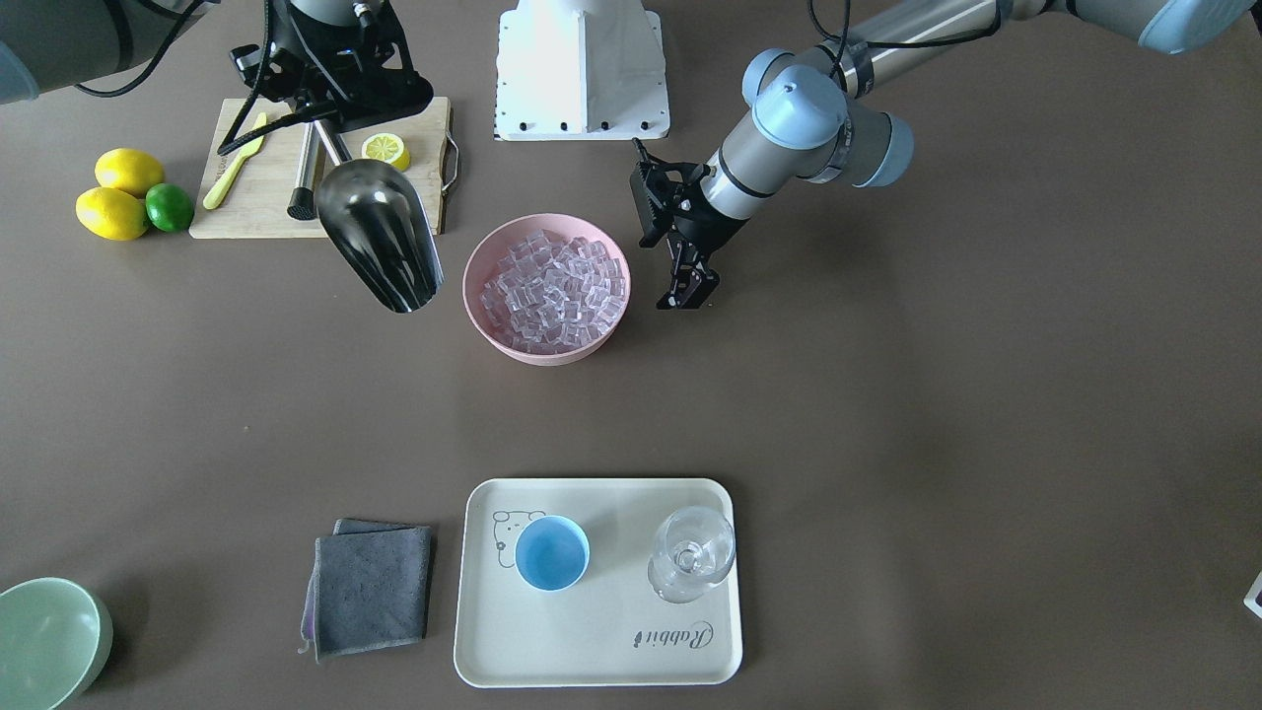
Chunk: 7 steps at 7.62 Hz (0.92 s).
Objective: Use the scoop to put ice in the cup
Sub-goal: 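Swing the scoop over the pink bowl with the right gripper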
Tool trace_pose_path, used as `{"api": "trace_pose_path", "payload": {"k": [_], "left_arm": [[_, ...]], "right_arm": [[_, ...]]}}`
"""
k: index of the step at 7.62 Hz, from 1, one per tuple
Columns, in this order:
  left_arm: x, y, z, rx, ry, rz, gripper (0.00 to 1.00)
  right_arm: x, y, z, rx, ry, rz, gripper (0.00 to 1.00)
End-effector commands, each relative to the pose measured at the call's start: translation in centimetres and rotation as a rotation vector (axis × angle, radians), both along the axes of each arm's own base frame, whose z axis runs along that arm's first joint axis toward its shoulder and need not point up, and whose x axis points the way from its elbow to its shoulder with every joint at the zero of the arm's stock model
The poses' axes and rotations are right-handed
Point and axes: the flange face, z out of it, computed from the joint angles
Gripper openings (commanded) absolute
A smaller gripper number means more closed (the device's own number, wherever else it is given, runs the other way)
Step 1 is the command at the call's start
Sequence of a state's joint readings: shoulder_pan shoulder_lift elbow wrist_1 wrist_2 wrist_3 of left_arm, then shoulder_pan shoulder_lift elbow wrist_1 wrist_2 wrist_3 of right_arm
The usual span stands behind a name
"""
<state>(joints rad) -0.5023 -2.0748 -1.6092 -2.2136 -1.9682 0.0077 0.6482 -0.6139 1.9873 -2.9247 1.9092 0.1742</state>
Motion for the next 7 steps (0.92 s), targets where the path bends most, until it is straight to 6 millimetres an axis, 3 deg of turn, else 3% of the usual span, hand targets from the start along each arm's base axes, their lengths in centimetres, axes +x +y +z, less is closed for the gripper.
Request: {"api": "trace_pose_path", "payload": {"k": [1, 4, 6, 7], "left_arm": [[0.1, 0.0, 0.0, 0.002, -0.002, -0.005, 0.99], [0.2, 0.0, 0.0, 0.001, -0.004, -0.005, 0.99], [0.3, -0.1, -0.3, 0.004, 0.0, -0.005, 0.99], [0.3, -0.1, -0.3, 0.004, 0.0, -0.005, 0.99]], "right_arm": [[-2.6, -2.0, 0.8, -0.015, 0.02, -0.216, 0.0], [-6.3, -0.8, -1.0, 0.031, 0.104, -0.427, 0.0], [-6.9, -0.7, -0.2, 0.015, 0.143, -0.522, 0.0], [-8.3, -1.6, -0.4, -0.011, 0.18, -0.531, 0.0]]}}
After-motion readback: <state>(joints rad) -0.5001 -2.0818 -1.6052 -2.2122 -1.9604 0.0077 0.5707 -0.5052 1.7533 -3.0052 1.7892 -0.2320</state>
